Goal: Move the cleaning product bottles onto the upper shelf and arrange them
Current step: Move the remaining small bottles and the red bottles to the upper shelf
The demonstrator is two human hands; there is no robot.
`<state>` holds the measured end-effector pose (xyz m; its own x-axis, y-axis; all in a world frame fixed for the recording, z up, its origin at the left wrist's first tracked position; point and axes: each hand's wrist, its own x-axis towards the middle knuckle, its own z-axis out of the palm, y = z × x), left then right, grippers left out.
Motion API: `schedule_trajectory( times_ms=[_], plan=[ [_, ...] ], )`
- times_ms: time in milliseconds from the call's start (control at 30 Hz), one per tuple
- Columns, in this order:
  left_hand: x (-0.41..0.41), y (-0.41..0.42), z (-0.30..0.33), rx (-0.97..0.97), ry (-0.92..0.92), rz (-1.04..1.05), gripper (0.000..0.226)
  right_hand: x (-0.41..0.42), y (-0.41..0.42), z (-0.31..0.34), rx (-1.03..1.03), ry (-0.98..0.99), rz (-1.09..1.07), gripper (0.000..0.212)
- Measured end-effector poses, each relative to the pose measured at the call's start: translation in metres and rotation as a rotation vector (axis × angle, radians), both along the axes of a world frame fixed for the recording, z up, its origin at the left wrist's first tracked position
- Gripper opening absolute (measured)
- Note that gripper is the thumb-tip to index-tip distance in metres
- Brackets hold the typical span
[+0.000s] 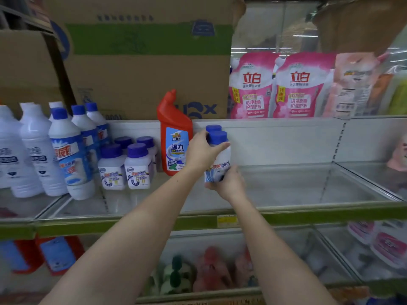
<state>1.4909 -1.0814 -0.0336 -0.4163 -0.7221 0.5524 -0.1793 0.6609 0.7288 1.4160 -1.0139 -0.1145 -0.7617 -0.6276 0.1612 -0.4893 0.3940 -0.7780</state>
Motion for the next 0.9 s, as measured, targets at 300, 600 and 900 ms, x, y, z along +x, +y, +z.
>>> schedule_trajectory(
  times_ms=[300, 600, 900],
  plan=[
    [0.001, 0.011, -0.007, 0.033, -0.020, 0.071, 0.039, 0.005, 0.000, 0.001, 0.014, 0.060, -0.036, 0.085],
    [0.055, 0.030, 0.001, 0.040, -0.243, 0.122, 0.030, 0.044, 0.034, 0.012, -0.017, 0.057, 0.026, 0.052],
    [0.198, 0.032, -0.014, 0.000, -0.374, 0.087, 0.022, 0.171, 0.068, 0.008, -0.174, 0.215, 0.228, 0.010]
  ],
)
